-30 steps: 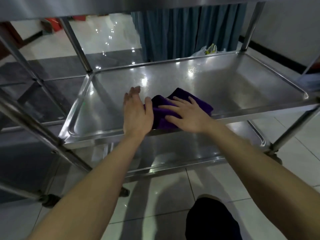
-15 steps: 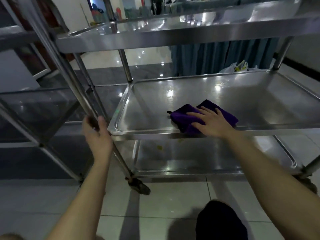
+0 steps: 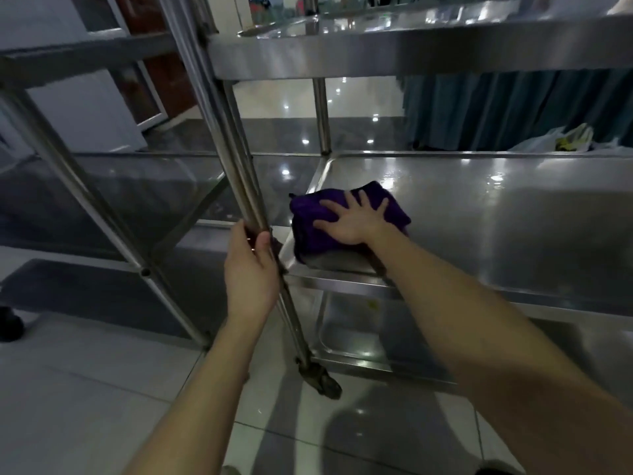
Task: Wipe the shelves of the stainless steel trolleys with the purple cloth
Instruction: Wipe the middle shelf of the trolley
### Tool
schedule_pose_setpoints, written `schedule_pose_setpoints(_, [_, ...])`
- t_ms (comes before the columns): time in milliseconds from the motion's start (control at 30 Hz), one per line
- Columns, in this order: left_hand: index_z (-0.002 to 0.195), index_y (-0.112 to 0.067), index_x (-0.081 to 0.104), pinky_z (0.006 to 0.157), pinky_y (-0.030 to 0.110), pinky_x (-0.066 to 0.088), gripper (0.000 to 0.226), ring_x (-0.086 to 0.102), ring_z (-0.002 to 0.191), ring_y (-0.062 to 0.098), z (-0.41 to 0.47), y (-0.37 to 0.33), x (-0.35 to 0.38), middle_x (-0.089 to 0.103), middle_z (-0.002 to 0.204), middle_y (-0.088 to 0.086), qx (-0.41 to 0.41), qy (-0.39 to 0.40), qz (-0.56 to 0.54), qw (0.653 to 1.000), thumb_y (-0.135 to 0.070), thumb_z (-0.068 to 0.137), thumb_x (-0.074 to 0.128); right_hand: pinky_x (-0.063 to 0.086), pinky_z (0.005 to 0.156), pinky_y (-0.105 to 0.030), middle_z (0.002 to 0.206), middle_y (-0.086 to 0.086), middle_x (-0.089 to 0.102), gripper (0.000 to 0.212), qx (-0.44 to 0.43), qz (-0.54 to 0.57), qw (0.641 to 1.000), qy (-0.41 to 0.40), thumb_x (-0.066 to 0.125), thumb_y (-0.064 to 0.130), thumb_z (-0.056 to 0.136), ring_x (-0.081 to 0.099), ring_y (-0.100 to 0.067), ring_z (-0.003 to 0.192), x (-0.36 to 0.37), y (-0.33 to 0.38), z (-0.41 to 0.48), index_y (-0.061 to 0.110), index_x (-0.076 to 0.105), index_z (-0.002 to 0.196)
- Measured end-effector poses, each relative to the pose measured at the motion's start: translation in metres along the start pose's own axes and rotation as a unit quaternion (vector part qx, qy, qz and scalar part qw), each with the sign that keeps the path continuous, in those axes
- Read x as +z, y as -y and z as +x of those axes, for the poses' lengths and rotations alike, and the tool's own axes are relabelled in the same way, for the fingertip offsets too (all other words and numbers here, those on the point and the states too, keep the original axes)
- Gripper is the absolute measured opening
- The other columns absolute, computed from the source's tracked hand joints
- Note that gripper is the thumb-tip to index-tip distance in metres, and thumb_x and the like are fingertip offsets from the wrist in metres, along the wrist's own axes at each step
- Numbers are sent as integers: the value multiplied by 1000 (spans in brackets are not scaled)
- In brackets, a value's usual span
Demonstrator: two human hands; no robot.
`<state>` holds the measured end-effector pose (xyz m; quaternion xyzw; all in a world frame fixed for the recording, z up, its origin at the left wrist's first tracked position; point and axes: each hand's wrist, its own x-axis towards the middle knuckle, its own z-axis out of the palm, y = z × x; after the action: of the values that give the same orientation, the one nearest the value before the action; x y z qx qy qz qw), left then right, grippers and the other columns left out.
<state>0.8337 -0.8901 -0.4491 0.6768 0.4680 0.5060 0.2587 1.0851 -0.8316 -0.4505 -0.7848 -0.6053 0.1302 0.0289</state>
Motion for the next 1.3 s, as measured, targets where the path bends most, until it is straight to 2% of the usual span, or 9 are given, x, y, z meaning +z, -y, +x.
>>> schedule_pose_setpoints(167, [102,-27,50,61,4,42,13,62,75,-6,5,3,1,61,81,-12,9,-19,-6,1000,-22,113,52,-15,114,-86,180,-12,-8,87,42,-14,999,-19,24,90,94,-14,-45,163,-4,17,35,50,10,169])
schedule_pose_setpoints(433, [109,-21,51,66,13,39,8,61,81,9,9,-4,-2,65,95,0,-30,9,43,999,-26,114,49,-10,122,-78,181,-1,8,75,-107,10,993,-49,23,86,95,1,-36,166,39,31,-92,58,20,164])
schedule_pose_setpoints(533, [115,-22,54,73,25,51,8,65,86,7,10,-13,-7,68,100,-3,-53,20,41,998,-28,114,50,8,126,-74,175,2,30,66,-155,5,982,-107,49,68,101,22,-30,162,42,7,-140,51,31,162])
schedule_pose_setpoints(633, [129,-15,57,95,47,56,26,67,107,24,2,-25,-12,67,121,8,-89,-4,61,994,-33,110,58,24,126,-60,160,3,51,70,-162,0,973,-163,71,39,98,43,-24,150,42,-27,-183,41,41,160])
schedule_pose_setpoints(733, [118,-18,56,88,47,54,32,65,98,26,-33,-35,-14,66,111,5,-96,-101,75,987,-33,97,74,32,122,-54,150,-2,59,68,-140,3,967,-214,75,27,96,51,-27,140,44,-62,-219,33,49,159])
schedule_pose_setpoints(867, [106,-27,60,72,39,54,18,65,76,16,-88,-41,17,65,82,-6,-10,121,101,987,-28,96,75,43,112,-57,136,-12,67,67,-88,10,956,-281,82,10,89,59,-36,128,44,-95,-251,21,61,151])
schedule_pose_setpoints(1033, [117,-27,68,76,34,51,22,55,87,3,-98,-62,68,62,103,-13,204,278,124,930,-24,95,73,44,106,-55,128,-11,68,63,-25,-5,943,-332,85,12,85,60,-36,121,42,-136,-282,19,66,145])
schedule_pose_setpoints(1167, [120,-38,64,78,28,52,21,61,96,1,-89,-88,112,58,109,-24,294,385,109,868,-41,99,63,45,105,-58,126,-12,67,62,99,-33,932,-346,85,16,85,59,-37,121,44,-182,-323,20,64,144])
schedule_pose_setpoints(1300, [129,-27,67,98,41,55,31,69,111,19,-96,-141,146,69,124,-8,337,529,138,767,-37,100,71,50,97,-54,125,-14,65,61,295,30,910,-288,78,21,91,60,-40,117,26,-207,-395,21,60,150])
